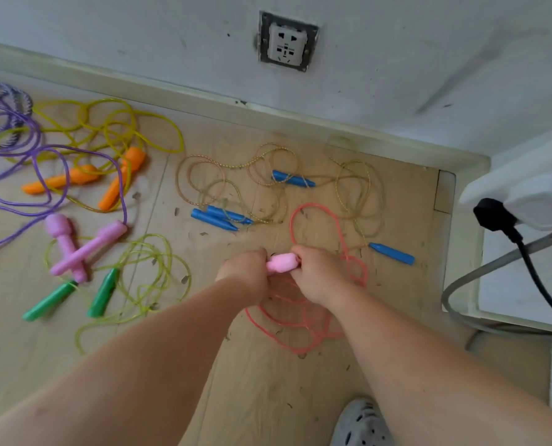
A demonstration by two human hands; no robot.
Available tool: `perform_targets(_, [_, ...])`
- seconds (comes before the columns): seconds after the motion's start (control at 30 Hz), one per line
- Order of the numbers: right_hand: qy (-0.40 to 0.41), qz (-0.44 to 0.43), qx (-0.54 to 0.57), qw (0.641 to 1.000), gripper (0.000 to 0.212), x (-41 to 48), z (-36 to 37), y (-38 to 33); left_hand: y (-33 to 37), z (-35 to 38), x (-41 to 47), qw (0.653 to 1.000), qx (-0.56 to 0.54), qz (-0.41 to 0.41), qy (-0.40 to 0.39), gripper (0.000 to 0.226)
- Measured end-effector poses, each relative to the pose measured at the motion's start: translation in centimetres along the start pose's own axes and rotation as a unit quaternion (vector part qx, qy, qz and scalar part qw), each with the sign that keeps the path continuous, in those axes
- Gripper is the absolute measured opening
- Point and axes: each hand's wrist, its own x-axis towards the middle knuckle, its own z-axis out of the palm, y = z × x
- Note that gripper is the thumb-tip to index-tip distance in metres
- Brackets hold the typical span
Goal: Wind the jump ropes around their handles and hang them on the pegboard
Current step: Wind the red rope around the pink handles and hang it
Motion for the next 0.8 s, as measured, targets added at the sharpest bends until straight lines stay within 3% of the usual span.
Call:
perform_targets(0.1, [-0.006,-0.004,0.024,1.000,0.013,-3.1,-3.7,-2.6,0.2,-3.8,-3.6,0.994,-0.097,0.014,0.037,0.011])
perform_targets(0.23, [0.031,-0.030,0.072,0.996,0.034,-10.0,-10.5,-8.3,1.8,-11.0,-11.8,0.992,-0.089,0.057,0.071,0.015])
perform_targets(0.47, [-0.009,-0.071,0.117,0.990,0.024,-26.6,-25.0,-21.1,5.9,-26.7,-34.0,0.989,-0.049,0.083,0.115,0.020])
perform_targets(0.8, [0.013,-0.213,0.224,0.951,0.030,-53.2,-47.6,-36.7,14.3,-42.6,-64.2,0.968,-0.182,0.105,0.139,0.020])
